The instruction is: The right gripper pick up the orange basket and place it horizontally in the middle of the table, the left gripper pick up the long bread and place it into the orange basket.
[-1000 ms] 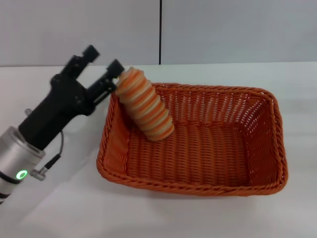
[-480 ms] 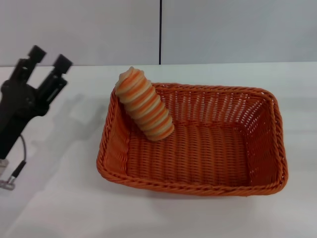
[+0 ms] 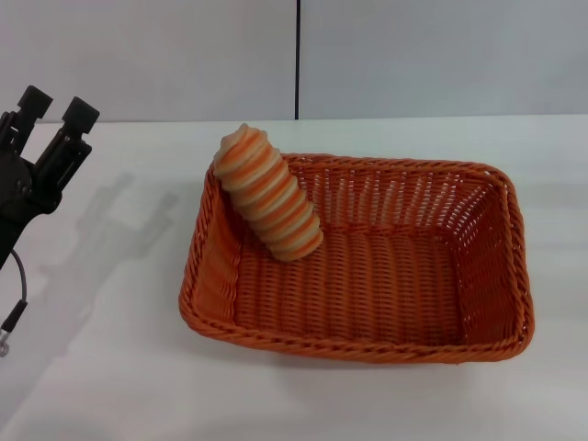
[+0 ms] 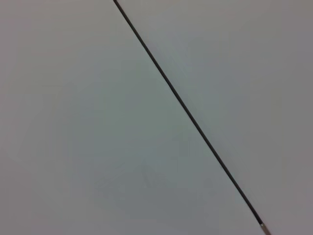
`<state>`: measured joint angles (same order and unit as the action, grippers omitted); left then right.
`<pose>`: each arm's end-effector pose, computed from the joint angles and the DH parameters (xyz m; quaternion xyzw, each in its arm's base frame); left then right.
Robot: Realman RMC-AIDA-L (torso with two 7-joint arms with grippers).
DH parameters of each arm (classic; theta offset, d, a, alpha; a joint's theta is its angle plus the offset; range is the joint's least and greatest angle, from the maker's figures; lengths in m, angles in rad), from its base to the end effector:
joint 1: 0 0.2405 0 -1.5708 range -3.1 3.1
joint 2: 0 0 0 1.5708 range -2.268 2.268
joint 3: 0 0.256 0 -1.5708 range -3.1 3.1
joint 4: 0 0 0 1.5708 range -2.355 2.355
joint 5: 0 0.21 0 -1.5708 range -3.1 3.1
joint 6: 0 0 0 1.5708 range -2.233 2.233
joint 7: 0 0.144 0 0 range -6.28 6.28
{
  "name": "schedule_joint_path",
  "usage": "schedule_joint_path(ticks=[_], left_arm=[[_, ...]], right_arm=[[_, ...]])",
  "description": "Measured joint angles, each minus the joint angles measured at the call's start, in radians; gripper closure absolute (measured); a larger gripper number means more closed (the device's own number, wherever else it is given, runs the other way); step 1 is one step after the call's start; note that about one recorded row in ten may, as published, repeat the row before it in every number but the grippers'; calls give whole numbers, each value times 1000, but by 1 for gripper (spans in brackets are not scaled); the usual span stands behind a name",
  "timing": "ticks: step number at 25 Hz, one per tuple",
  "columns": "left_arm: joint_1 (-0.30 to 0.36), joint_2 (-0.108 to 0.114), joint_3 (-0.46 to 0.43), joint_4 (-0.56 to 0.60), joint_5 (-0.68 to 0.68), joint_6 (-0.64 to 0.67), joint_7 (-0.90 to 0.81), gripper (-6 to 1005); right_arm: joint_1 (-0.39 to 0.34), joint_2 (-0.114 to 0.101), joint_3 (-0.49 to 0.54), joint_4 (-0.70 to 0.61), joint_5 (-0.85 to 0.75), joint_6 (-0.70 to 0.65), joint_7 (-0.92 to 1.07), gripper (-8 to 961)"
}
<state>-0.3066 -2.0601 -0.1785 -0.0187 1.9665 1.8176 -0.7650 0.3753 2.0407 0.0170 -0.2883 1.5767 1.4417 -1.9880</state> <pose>-0.3054 0.2403 0.0091 -0.6872 -0.2427 -0.5649 0.3870 0.3707 0.2983 0.0863 -0.6041 0.3691 0.5007 0.4981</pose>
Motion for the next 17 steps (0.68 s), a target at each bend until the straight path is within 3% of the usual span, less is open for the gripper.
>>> schedule_joint_path(ticks=[17], left_arm=[[-10, 0, -29, 3, -2, -2, -15, 135]], right_arm=[[-12, 10, 24, 0, 2, 2, 0, 434]])
